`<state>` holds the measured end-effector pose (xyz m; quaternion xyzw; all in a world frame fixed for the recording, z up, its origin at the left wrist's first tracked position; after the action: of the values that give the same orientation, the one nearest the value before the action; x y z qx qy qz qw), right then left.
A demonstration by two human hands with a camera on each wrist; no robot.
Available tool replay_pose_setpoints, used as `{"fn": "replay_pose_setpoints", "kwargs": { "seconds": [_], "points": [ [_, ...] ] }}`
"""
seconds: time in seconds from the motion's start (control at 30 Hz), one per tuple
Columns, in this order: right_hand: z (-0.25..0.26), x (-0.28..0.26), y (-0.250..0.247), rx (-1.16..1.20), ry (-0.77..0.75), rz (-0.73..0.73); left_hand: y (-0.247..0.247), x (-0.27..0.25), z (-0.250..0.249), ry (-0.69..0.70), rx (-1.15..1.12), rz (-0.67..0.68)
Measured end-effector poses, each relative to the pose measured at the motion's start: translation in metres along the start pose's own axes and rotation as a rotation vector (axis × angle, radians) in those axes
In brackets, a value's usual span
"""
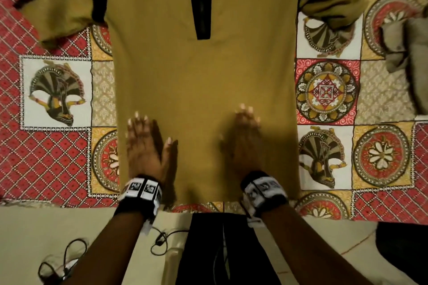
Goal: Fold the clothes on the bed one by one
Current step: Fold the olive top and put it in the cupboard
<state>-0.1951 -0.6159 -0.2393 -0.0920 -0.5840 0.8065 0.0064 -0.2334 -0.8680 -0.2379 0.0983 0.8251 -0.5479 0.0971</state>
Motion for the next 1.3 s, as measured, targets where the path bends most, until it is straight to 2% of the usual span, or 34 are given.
{"fn": "replay_pose_setpoints", "kwargs": {
  "seconds": [0.07,0.13,0.2,0.3,0.43,0.5,0.6,0.7,0.73,0.8,0.9,1.0,1.13,1.23,1.3],
  "points": [
    [0.045,0.036,0.02,-0.013,-0.121,0.068,0.004,0.038,-0.033,0.14,-0.02,0.017],
    [0.063,0.065,0.039,-0.058,-0.18,0.124,0.019,0.072,-0.054,0.246,0.01,0.099],
    [0.061,0.085,0.048,-0.078,-0.198,0.144,0.035,0.098,-0.057,0.306,0.061,0.177],
    [0.034,0.095,0.04,-0.133,-0.216,0.104,0.038,0.118,-0.036,0.304,0.11,0.195],
    [-0.069,0.083,0.011,-0.077,0.136,0.026,0.008,0.125,0.025,0.185,0.075,0.1],
    [-0.111,0.069,-0.002,-0.116,0.254,0.024,-0.002,0.123,0.043,0.152,0.054,0.108],
    [-0.136,0.055,-0.007,-0.157,0.341,0.044,-0.004,0.123,0.043,0.121,0.058,0.11],
    [-0.123,0.057,-0.014,-0.155,0.408,0.055,-0.009,0.123,0.033,0.012,0.011,0.054],
    [-0.109,0.064,-0.017,-0.186,0.371,0.05,-0.011,0.124,0.029,-0.019,-0.01,0.04],
    [-0.064,0.094,-0.02,-0.168,0.178,-0.021,-0.017,0.135,0.016,-0.027,-0.036,0.022],
    [-0.001,0.15,-0.012,0.006,-0.082,-0.091,-0.02,0.171,-0.015,0.1,-0.008,0.04],
    [0.014,0.203,0.008,-0.059,-0.126,-0.038,-0.012,0.218,-0.029,0.195,0.072,0.094],
    [-0.038,0.223,0.009,-0.074,-0.03,-0.025,-0.017,0.256,-0.004,0.227,0.197,0.109],
    [-0.11,0.211,-0.015,-0.092,0.243,-0.101,-0.037,0.265,0.03,0.14,0.186,0.067],
    [-0.135,0.203,-0.026,-0.125,0.357,-0.107,-0.042,0.266,0.04,0.101,0.201,0.07]
  ]
}}
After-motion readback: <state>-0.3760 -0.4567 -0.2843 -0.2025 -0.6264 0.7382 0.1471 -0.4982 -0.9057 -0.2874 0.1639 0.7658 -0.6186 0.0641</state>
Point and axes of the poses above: each hand's wrist, its own x-axis towards the middle knuckle, its own y-axis out of the palm, z = x × y, the point moved 8 cm from there along x, towards the middle knuckle, and after that the axes turned 8 degrees about -x, right-handed, at the moved point
